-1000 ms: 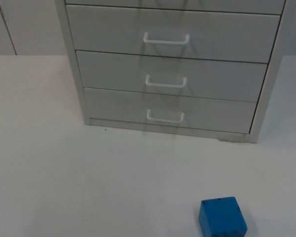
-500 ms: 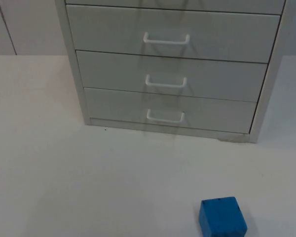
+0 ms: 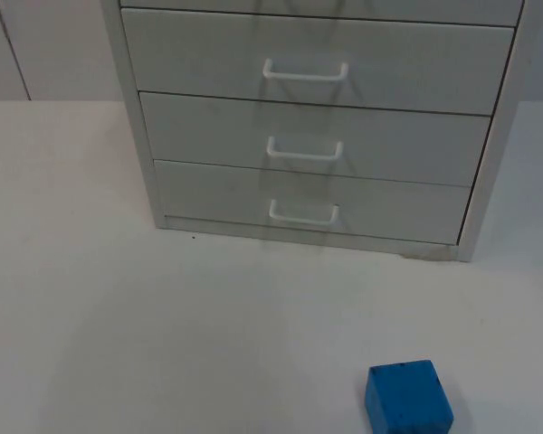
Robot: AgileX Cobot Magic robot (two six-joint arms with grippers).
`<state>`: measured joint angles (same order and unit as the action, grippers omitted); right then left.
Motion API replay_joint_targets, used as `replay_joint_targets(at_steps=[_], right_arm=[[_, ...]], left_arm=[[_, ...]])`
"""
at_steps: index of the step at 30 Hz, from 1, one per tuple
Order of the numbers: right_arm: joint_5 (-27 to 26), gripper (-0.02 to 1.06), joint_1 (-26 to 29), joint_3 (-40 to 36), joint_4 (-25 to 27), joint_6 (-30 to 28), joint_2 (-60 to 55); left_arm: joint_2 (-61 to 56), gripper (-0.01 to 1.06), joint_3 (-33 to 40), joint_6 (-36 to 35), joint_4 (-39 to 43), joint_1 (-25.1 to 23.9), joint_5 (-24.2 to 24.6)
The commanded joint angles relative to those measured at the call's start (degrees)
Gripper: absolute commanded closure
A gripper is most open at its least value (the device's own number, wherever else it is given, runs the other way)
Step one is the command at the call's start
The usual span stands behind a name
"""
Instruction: Open the drawer with the left hand, place the block into the drawer with the right hand, then close the drawer with the left hand.
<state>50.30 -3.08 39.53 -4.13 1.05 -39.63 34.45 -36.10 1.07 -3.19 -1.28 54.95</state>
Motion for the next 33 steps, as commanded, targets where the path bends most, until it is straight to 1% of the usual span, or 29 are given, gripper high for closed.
replay_joint_targets(at_steps=[1,5,10,22,24,25,26,27,29,30,32,33], right_arm=[[-0.7,-0.01,0.0,0.4,0.2,0.1,-3.7],[-0.7,-0.01,0.0,0.4,0.2,0.1,-10.0],[-0.6,-0.01,0.0,0.4,0.2,0.1,-13.4],[-0.6,-0.01,0.0,0.4,0.2,-0.1,-13.4],[-0.6,-0.01,0.0,0.4,0.2,-0.1,-13.4],[-0.6,-0.01,0.0,0.4,0.2,-0.1,-13.4],[-0.6,-0.01,0.0,0.4,0.2,-0.1,-13.4],[-0.6,-0.01,0.0,0.4,0.2,-0.1,-13.4],[-0.4,-0.01,0.0,0.4,0.3,-0.1,-13.4],[-0.4,-0.01,0.0,0.4,0.4,-0.1,-13.4],[-0.2,-0.01,0.0,0.4,0.4,-0.1,-13.4],[-0.2,-0.01,0.0,0.4,0.4,-0.1,-13.4]], left_arm=[[3.4,0.0,-0.4,-0.4,-0.8,0.1,-0.6],[8.7,0.0,-0.4,-0.3,-0.8,0.1,-0.9],[11.3,0.0,-0.4,0.2,-0.6,0.1,-1.7],[11.5,0.0,-0.4,1.7,-0.9,0.1,-2.3],[11.5,0.02,-1.0,2.2,-1.6,0.1,-2.3],[11.8,0.05,-1.4,3.0,-2.7,0.1,-2.3],[11.8,0.05,-1.4,3.0,-2.7,0.1,-2.3],[12.1,0.11,-2.0,3.8,-3.9,0.1,-2.0],[13.7,0.26,-2.9,6.0,-7.8,0.1,-1.7],[14.6,0.34,-3.3,7.9,-10.0,0.1,-1.9],[16.3,0.53,-3.6,14.1,-14.8,0.1,-2.3],[16.3,0.53,-3.6,14.1,-14.8,0.1,-2.3]])
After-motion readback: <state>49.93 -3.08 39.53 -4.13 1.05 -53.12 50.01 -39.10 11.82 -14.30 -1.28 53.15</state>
